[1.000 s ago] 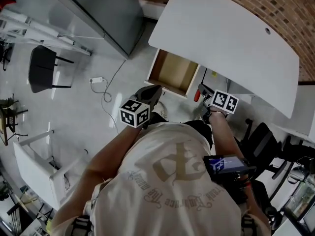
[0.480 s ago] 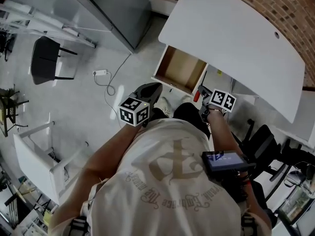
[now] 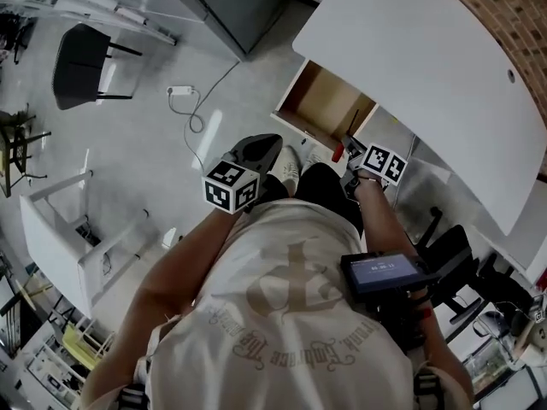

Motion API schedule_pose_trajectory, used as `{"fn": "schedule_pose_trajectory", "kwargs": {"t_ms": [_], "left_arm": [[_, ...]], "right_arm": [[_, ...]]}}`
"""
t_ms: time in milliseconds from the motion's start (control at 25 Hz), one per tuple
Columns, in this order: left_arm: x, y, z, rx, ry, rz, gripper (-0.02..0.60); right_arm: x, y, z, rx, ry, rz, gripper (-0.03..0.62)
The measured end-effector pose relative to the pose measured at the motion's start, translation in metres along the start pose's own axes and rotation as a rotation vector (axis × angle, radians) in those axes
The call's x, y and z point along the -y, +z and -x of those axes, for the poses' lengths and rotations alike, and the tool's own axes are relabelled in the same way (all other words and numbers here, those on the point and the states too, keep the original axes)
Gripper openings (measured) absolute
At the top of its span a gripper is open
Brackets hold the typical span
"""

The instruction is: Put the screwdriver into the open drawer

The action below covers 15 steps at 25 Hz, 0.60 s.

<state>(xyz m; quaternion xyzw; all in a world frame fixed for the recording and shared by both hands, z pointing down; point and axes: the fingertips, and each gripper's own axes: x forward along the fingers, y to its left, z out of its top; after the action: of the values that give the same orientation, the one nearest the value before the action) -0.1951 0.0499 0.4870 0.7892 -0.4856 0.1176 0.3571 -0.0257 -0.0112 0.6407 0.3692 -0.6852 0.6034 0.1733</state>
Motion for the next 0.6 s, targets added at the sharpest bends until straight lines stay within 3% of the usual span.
{"fn": "schedule_pose_trajectory", "kwargs": {"t_ms": [600], "left_arm": [[-0.038,-0.050,-0.033,-0.079,0.033,0.102,0.020]], "right_arm": [[0.023,-0.007,-0.087,-0.101,-0.044,-0.016,0.067]]}}
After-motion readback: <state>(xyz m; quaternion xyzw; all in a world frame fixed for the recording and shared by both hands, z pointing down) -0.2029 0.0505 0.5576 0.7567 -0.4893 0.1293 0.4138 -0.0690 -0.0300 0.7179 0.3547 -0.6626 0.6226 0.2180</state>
